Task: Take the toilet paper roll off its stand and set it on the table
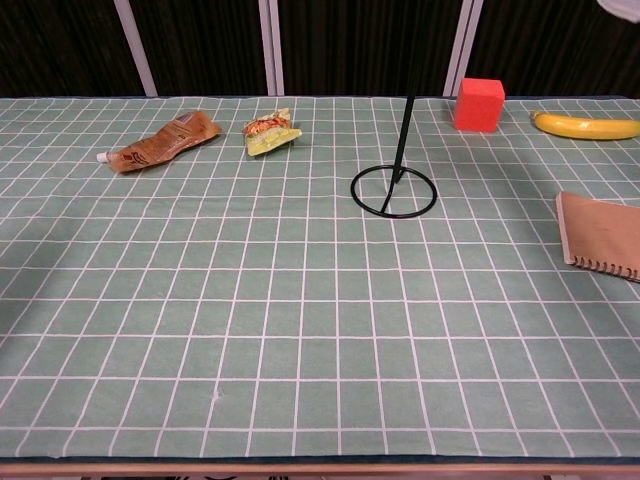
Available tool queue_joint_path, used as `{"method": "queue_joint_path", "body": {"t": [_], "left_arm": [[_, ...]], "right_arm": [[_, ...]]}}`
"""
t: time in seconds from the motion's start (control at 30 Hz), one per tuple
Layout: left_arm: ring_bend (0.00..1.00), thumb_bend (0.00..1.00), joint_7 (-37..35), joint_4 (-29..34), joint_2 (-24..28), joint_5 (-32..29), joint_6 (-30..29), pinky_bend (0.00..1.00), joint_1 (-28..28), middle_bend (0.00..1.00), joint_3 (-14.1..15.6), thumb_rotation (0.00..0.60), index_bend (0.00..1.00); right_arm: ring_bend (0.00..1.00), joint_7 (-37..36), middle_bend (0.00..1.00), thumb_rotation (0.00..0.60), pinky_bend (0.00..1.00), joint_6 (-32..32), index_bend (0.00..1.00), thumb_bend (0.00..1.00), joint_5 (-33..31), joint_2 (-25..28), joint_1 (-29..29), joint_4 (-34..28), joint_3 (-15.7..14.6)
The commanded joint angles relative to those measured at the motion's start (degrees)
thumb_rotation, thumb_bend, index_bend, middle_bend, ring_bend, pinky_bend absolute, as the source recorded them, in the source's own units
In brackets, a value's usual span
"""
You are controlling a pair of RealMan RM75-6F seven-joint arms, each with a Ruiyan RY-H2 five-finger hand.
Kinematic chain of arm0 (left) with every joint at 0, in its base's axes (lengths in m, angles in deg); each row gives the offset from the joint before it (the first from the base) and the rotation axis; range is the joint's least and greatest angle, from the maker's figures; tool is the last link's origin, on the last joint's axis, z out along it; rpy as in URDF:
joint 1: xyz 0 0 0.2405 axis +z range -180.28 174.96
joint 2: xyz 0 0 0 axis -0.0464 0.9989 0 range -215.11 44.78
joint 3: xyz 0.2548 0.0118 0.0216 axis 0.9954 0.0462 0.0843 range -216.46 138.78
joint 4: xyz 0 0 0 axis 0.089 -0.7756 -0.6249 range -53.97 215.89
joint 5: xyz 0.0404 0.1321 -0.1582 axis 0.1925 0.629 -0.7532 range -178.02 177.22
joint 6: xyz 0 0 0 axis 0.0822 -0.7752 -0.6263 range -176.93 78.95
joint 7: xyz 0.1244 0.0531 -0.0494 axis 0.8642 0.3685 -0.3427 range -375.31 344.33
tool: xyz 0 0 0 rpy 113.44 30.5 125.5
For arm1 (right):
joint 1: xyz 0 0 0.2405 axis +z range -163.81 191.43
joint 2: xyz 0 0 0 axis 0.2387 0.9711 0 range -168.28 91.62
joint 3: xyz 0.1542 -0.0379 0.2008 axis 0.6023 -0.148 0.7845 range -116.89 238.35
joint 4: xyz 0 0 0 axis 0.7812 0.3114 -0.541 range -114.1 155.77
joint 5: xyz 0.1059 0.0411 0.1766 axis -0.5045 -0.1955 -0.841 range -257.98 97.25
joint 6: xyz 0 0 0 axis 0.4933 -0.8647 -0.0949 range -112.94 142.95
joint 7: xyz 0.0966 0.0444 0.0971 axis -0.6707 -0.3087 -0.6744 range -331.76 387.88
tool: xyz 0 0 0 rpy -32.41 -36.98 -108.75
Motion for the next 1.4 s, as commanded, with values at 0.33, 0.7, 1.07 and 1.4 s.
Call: {"method": "queue_joint_path", "body": {"t": [0.33,0.7,1.07,1.4], "left_arm": [[0.00,0.22,-0.3,0.0,0.0,0.1,0.1,0.03,-0.1,0.00,0.0,0.600,0.15],[0.00,0.22,-1.8,-0.3,0.5,0.1,0.0,0.03,-0.1,0.00,-0.1,0.600,0.15],[0.00,0.22,-3.0,-0.5,0.9,-0.3,-0.2,0.03,0.1,0.00,-0.4,0.600,0.15],[0.00,0.22,-2.6,-0.4,0.8,-0.2,0.0,0.03,0.0,0.00,-0.3,0.600,0.15]], "right_arm": [[0.26,-15.9,0.30,0.600,0.12,7.3,0.33,0.00,28.9,-13.3,-8.5,1.1,-19.8],[0.26,-10.3,0.30,0.600,0.12,3.5,0.33,0.00,24.6,-27.0,0.5,5.4,-21.6],[0.26,-1.5,0.30,0.600,0.12,3.4,0.33,0.00,17.2,-37.8,6.8,12.6,-20.1],[0.25,3.6,0.29,0.600,0.11,5.6,0.33,0.00,14.1,-43.3,8.8,15.9,-20.2]]}}
